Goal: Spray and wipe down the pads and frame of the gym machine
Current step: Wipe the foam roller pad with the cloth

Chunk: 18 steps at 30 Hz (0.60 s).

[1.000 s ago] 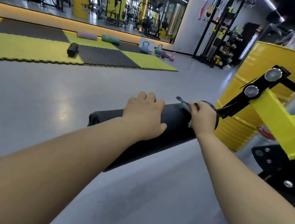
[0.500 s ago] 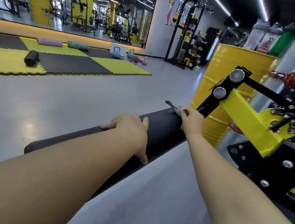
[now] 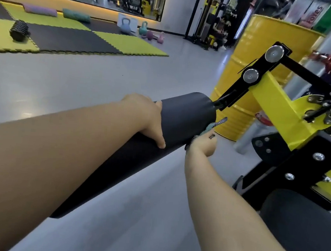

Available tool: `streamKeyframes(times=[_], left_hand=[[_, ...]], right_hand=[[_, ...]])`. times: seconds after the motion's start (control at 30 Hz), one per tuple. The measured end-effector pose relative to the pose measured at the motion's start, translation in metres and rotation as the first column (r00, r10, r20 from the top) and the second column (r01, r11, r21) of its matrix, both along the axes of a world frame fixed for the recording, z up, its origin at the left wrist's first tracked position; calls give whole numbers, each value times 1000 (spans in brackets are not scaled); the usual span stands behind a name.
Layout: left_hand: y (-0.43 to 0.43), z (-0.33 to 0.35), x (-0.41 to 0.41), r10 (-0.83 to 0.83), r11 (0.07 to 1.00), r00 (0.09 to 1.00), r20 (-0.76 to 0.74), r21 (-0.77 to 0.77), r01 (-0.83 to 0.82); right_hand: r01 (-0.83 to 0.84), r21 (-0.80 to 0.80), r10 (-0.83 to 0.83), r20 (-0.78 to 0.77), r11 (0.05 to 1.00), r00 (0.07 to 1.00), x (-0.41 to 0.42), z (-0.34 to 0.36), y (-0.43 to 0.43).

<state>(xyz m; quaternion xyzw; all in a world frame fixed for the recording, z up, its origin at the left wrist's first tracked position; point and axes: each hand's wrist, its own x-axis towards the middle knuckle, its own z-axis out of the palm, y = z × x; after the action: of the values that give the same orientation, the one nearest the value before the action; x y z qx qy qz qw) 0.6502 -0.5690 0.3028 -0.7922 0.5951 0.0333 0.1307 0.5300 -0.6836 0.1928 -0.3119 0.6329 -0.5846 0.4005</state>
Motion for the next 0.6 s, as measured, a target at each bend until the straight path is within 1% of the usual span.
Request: streamKeyframes(times=[0.07,0.1,0.17,0.27,0.37,0.43,0.47,0.6], left_hand=[[-1,2,6,6,1000,999,-52,14,-5],[-2,4,10,7,1000,996,-93,30,-5],[-5,5,17,32,999,981,-192,48,-23],[-5,8,33,77,995,923,-377,94,-45],[-2,8,42,129,987,853,-506,145,-64],[-2,7,44,129,988,846,-518,140,-65],[0,8,45,139,986,850,-507,151,-71],[9,9,40,141,989,886,-442,96,-109]], right_hand=[[-6,-42,8,65,999,998,9,-4,16],[-10,-61,14,69,998,998,14,-2,20],[-23,-97,26,29,995,999,17,2,29],[-40,-94,30,-104,995,994,21,15,42],[-90,-74,71,-234,993,970,24,27,60],[-143,-58,121,-278,988,953,26,32,72],[-160,-23,146,-298,987,943,27,35,81],[-294,68,300,-329,953,896,25,46,130]])
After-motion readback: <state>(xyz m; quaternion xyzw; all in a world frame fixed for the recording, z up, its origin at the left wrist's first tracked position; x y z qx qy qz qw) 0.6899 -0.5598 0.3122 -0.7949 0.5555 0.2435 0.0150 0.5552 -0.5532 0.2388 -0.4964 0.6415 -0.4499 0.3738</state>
